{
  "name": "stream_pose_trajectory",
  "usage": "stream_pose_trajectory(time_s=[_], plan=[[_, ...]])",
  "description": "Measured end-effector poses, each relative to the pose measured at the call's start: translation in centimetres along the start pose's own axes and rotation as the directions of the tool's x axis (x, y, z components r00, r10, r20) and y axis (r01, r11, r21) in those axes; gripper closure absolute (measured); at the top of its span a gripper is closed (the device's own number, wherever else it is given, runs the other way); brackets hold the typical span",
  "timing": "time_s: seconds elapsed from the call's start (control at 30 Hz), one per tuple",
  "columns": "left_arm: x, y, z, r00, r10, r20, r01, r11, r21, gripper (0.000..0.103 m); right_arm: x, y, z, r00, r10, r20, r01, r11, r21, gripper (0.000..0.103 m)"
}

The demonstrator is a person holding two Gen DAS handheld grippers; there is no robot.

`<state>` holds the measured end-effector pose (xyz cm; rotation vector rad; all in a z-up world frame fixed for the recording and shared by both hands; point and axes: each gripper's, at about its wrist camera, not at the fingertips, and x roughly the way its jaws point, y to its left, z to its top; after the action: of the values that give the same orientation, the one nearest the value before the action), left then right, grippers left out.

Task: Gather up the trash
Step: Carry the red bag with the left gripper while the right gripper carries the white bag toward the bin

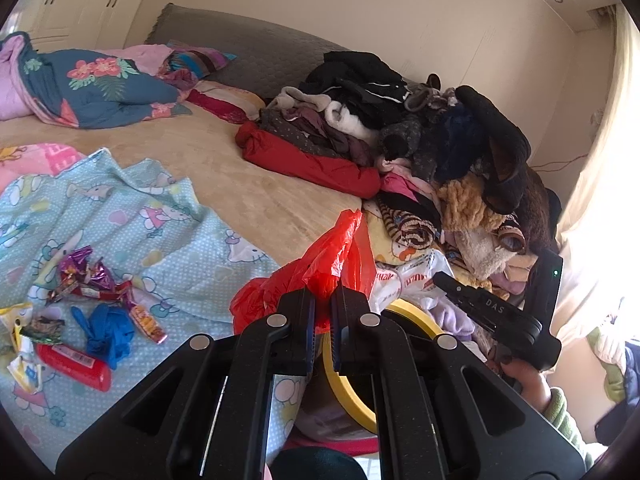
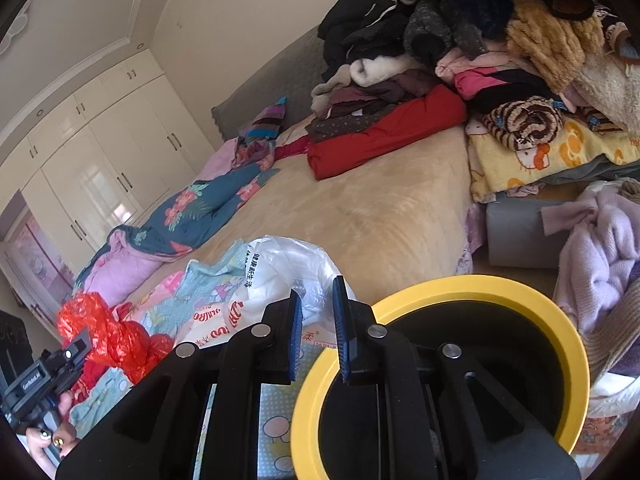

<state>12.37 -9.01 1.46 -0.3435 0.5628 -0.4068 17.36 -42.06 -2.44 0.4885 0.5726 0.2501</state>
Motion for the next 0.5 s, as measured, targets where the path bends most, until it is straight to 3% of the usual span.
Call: stream_pose_trajectory(time_s=[0.5], plan=[[2.9, -3.9, -1.8, 0.995, -0.079, -0.057, 0.083, 0.995, 0.061, 0.101, -2.4, -4.6, 1.1, 0.997, -0.072, 0.037, 0.068, 0.991, 0.114, 0.089]])
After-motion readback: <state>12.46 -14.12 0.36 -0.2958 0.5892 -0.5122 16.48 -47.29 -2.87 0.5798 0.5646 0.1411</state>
